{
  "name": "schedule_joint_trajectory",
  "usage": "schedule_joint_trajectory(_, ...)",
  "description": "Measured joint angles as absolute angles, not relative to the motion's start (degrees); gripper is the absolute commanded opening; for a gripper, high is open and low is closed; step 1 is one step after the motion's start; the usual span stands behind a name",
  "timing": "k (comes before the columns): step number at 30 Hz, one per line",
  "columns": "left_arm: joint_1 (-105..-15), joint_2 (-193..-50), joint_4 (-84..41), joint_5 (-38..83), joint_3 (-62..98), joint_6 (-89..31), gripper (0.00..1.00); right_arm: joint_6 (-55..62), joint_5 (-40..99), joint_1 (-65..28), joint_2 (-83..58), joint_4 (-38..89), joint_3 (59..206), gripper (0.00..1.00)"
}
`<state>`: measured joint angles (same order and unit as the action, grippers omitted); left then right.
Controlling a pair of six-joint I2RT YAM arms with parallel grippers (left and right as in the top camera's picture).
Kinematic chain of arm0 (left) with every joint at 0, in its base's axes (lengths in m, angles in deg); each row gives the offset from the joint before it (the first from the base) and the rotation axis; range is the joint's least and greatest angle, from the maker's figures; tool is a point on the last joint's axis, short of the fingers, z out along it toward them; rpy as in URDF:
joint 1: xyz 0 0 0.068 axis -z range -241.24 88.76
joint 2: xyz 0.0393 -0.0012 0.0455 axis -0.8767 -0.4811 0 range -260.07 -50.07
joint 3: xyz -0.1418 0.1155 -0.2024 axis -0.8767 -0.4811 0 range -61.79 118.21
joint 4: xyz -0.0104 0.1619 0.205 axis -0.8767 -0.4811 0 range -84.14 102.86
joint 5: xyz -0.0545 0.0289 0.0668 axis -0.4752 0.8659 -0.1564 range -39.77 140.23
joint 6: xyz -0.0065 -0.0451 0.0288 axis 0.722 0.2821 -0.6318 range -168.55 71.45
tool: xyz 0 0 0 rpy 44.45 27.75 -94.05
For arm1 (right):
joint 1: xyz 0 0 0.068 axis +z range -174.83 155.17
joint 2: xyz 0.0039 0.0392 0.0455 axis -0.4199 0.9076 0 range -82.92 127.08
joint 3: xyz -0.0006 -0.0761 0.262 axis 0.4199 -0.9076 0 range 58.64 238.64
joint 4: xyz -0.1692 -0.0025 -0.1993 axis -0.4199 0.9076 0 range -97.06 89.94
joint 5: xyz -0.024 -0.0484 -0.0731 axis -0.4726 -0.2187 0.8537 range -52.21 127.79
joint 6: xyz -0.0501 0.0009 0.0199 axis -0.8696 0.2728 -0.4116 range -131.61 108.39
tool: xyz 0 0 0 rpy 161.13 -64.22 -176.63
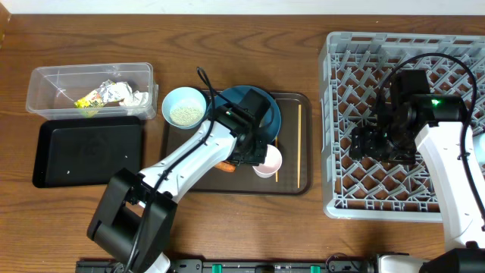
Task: Sort waste into correct bins and load items into the dishwasher rack
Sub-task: 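Grasp the pink cup on the tray with left gripper, then lift the pink cup and pass it to the right gripper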
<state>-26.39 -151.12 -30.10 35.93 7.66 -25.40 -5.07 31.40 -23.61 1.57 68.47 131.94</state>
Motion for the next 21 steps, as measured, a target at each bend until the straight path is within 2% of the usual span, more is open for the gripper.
schedule_joint_trajectory(2,-26.24,-151.14,-30.21,35.78,7.63,-25.11,0.1,-5.07,31.44,-23.61,1.57,68.47,131.94,0.85)
schedule_joint_trajectory(4,-26.24,-151.14,-30.34,35.73,7.63,-24.76,0.06,-5.07,31.66,-23.61,1.57,68.47,131.94,0.85)
schedule_joint_trajectory(13,-28.53,-149.5,-33.72,32.8,7.66,-25.0,0.06,-2.6,39.88,-23.99,1.57,66.9,131.92,0.93)
schedule_joint_trajectory(15,-31.18,-147.23,-33.37,29.68,7.7,-25.07,0.06,-1.66,40.6,-24.62,1.57,64.71,131.92,0.97)
schedule_joint_trajectory(18,-36.31,-143.17,-30.49,22.77,8.03,-25.05,0.06,-2.07,38.54,-26.08,1.57,60.49,131.89,0.98)
schedule_joint_trajectory(21,-42.7,-140.32,-24.35,12.83,8.86,-24.41,0.06,-5.81,29.78,-27.26,1.57,54.24,131.74,0.99)
